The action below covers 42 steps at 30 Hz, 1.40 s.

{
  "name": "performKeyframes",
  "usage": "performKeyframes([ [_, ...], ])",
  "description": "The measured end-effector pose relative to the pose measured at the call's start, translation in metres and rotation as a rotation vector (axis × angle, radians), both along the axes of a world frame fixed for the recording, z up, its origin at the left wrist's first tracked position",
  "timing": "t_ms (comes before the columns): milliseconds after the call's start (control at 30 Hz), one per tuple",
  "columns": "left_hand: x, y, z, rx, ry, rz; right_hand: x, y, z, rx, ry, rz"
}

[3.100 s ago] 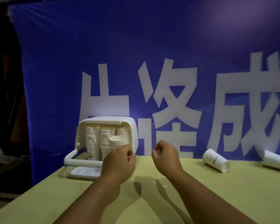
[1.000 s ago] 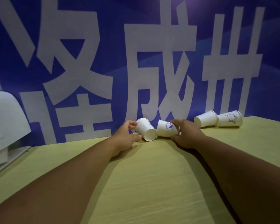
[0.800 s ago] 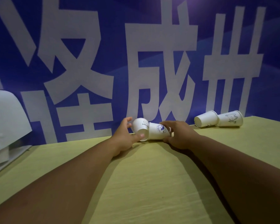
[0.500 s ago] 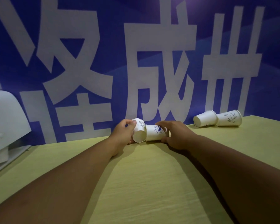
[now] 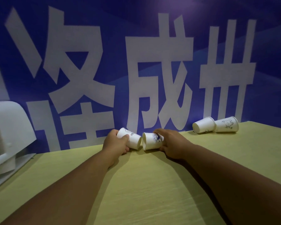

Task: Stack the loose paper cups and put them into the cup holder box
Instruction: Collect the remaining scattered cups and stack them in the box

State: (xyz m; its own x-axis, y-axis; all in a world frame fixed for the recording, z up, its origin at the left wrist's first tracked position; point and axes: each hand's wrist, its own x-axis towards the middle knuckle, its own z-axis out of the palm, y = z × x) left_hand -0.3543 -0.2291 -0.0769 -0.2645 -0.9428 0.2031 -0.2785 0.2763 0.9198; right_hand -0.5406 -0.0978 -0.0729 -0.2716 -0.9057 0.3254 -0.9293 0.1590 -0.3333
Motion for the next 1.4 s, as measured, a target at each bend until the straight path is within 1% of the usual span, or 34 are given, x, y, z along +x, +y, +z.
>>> performKeyframes([
  [100,0.024,0.006,0.008,-0.030,0.000,0.032,0.006,0.013,0.003,0.004,-0.028,-0.044],
  [200,0.056,0.013,0.019,-0.111,-0.071,0.041,0.018,0.023,0.010,-0.042,-0.128,-0.114],
  [333,0.128,0.036,0.032,-0.254,-0.117,0.069,0.061,0.028,0.024,-0.195,-0.250,-0.082],
  [433,0.182,0.045,0.037,-0.433,-0.182,0.121,0.106,0.025,0.031,-0.300,-0.358,0.005],
  [567,0.247,0.049,0.050,-0.730,-0.246,0.219,0.164,0.010,0.038,-0.313,-0.340,0.179],
  [667,0.290,0.047,0.055,-0.929,-0.202,0.306,0.205,-0.006,0.043,-0.294,-0.361,0.224],
  [733,0.312,0.043,0.052,-0.994,-0.146,0.394,0.234,-0.017,0.044,-0.290,-0.360,0.235],
  [800,0.328,0.034,0.054,-0.997,-0.109,0.461,0.261,-0.029,0.048,-0.336,-0.385,0.255],
  [867,0.343,0.027,0.061,-0.994,-0.091,0.513,0.289,-0.041,0.053,-0.408,-0.463,0.285],
  [967,0.364,0.013,0.068,-0.982,-0.101,0.567,0.328,-0.062,0.064,-0.496,-0.512,0.295],
  [1067,0.380,0.001,0.066,-0.942,-0.206,0.623,0.364,-0.081,0.075,-0.579,-0.557,0.283],
  [1233,0.387,0.000,0.067,-0.878,-0.464,0.631,0.401,-0.100,0.090,-0.691,-0.611,0.245],
  [1400,0.385,0.005,0.072,-0.810,-0.587,0.668,0.403,-0.103,0.085,-0.723,-0.516,0.239],
])
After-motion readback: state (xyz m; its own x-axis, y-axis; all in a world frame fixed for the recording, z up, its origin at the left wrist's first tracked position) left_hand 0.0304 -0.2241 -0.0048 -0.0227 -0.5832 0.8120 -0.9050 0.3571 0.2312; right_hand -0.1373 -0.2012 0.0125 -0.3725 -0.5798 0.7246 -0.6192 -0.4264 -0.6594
